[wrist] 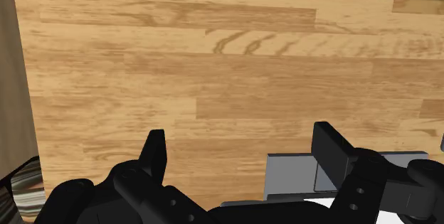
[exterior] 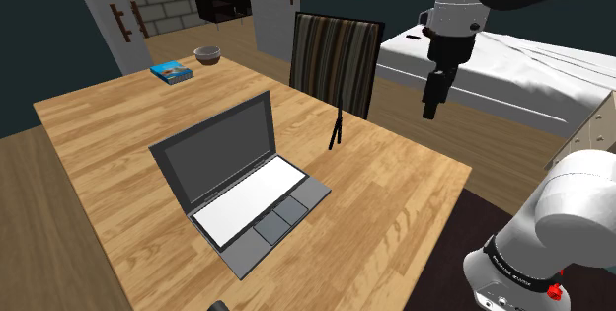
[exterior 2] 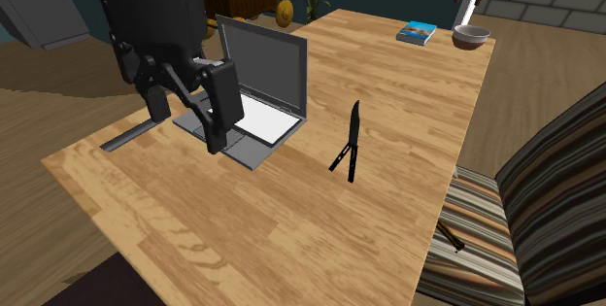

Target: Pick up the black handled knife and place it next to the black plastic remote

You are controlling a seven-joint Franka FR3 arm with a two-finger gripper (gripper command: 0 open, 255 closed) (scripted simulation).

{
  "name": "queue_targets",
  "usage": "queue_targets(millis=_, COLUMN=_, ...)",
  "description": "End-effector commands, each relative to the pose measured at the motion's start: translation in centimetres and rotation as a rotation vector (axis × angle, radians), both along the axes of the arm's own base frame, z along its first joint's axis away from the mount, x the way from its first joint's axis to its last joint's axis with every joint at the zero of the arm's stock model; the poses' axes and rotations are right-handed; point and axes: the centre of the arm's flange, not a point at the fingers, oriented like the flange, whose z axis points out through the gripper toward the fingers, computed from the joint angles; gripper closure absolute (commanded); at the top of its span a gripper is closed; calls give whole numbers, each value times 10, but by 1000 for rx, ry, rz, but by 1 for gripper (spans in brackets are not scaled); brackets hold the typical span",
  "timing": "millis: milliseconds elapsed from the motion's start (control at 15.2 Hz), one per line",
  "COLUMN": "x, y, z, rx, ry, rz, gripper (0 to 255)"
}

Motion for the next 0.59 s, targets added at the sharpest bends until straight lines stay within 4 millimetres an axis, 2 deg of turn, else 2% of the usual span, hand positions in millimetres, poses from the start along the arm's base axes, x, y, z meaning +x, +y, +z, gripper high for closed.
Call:
queue_targets(millis=0, x=0, y=0, z=0, rx=0, ry=0, rz=0, gripper=0)
queue_targets(millis=528, x=117, y=-4, z=-38, rx=-10, ry=116, rz=-86, gripper=0)
